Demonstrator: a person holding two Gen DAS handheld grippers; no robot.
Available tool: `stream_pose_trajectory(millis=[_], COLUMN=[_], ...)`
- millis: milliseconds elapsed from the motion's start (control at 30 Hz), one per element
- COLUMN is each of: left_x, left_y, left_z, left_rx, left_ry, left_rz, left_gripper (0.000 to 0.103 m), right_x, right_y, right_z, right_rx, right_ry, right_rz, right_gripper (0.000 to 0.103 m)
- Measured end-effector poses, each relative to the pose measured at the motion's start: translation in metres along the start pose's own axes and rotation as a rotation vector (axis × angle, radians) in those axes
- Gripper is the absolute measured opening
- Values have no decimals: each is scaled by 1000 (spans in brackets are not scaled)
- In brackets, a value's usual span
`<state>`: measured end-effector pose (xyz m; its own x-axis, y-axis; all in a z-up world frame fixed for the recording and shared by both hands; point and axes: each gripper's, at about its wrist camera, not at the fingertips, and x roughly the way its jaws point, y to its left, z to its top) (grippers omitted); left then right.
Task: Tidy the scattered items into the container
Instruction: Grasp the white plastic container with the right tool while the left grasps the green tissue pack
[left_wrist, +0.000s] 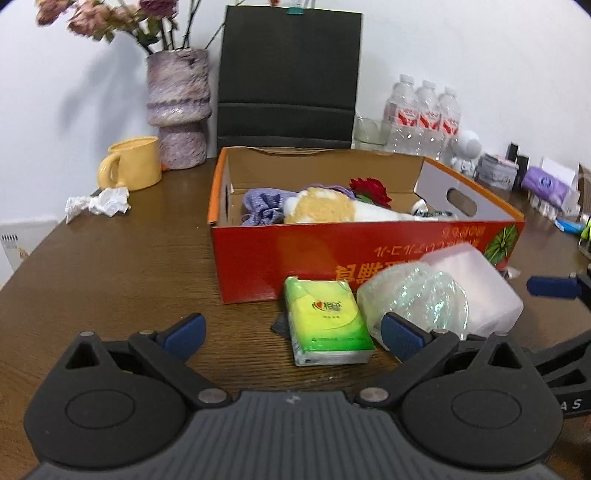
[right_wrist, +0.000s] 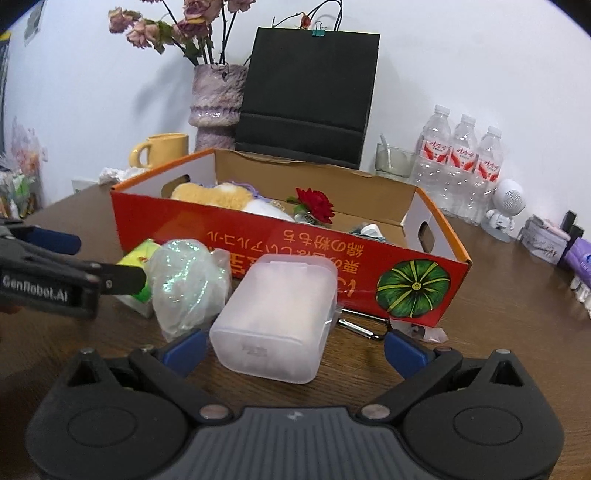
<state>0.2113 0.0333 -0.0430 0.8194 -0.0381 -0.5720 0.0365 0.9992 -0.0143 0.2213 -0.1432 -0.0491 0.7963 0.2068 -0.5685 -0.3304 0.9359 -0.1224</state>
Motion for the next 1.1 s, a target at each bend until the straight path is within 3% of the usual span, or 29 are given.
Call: stream_pose_trajectory(millis=[133, 200, 400, 900, 1100], left_x=[6, 9, 12, 13, 20], left_y=[-8, -9, -18, -4, -12], left_z=[-1, -1, 0, 0, -1], left_rx=[28, 31, 57, 25, 65], left_ry=[1, 3, -9, 15, 41], left_rz=[4, 9, 19, 42, 40], left_gripper=[95, 83, 74, 62, 59], right_x=[6, 9, 14, 20, 22], right_y=[8, 13, 21, 16, 17], right_z=[2, 3, 5, 6, 6], right_rx=[-19, -42, -61, -23, -16], right_ry=[-5, -14, -27, -18, -12], right_rz=[-37, -79, -135, -119, -92], right_gripper=[103, 103, 102, 99, 94])
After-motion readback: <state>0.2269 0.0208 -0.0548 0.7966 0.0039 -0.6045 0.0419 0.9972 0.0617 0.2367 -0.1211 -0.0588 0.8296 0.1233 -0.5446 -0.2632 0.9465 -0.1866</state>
